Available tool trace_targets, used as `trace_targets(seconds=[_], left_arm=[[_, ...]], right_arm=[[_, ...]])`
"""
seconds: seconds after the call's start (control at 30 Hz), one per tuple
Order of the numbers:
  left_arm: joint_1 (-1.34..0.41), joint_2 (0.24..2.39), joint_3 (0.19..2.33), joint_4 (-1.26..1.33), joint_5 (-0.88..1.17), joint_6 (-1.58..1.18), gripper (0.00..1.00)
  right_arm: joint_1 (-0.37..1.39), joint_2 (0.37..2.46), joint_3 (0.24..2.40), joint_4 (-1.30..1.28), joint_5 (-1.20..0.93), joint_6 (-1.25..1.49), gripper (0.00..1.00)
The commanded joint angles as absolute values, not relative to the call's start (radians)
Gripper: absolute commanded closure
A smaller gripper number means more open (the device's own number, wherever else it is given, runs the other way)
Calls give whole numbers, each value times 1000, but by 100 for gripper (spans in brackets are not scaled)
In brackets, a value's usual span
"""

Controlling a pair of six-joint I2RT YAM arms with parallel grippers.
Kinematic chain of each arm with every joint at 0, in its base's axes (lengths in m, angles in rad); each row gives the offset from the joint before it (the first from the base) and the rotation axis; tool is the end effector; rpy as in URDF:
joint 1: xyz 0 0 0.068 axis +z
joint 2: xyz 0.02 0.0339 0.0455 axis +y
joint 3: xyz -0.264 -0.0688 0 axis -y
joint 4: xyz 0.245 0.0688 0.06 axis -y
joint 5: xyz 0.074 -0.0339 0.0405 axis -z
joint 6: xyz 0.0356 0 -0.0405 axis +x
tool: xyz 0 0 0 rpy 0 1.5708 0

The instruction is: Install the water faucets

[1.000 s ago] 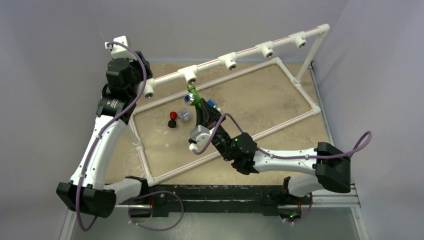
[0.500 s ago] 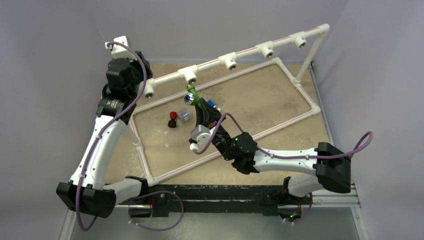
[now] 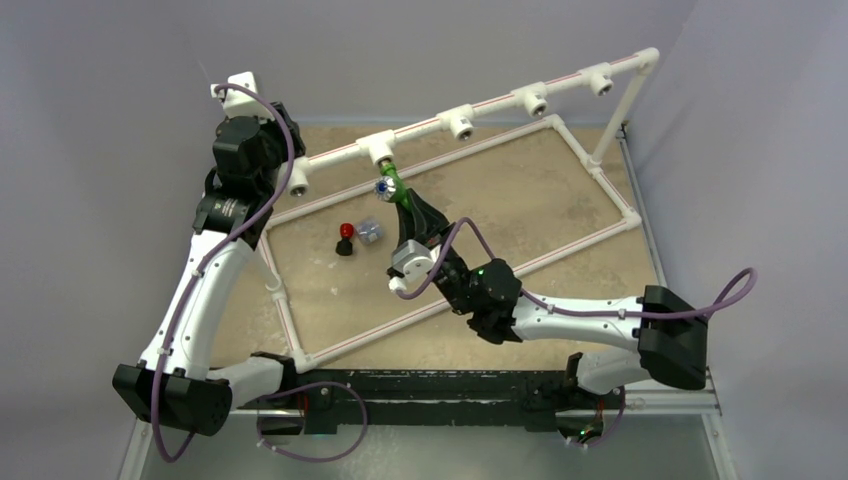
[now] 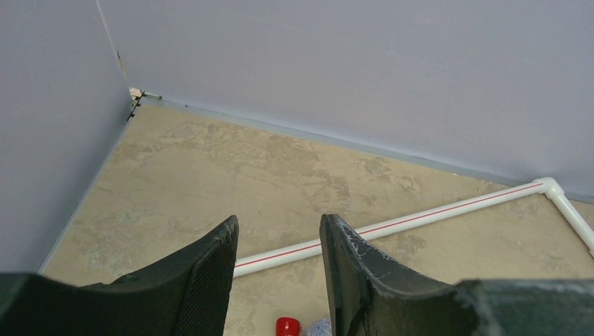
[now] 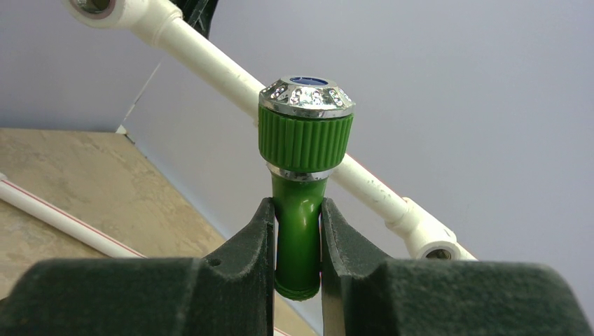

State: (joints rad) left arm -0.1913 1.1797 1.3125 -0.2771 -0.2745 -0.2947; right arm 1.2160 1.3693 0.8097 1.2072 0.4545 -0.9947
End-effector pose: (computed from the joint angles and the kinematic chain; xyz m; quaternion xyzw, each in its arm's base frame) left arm 0.2585 -0.0402 0.4339 -0.1281 0.7435 -0.0555 0.6540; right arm 0.1158 0.2676 0.3569 -0.2972 0.3750 -0.0034 0.8781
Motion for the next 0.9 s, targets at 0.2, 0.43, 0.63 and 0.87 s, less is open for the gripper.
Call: trace_targets(seconds=[0.2,0.43,0.63,0.87], left_arm=[[-213,1208,1270,-384,-259,-275,55],[-216,1206,1266,-384,-264,-272,54],[-216,1206,1262,-382,-264,-272,54],[-217,1206,1264,-382,-268,-271,54]], right_arm=[[1204,1393,873,1271,442,-974,100],[1175,1380,863,1261,452,-966,100],[1163,1361,841,1247,457,-943,100],[1163,1342,814,1244,464,-936,100]])
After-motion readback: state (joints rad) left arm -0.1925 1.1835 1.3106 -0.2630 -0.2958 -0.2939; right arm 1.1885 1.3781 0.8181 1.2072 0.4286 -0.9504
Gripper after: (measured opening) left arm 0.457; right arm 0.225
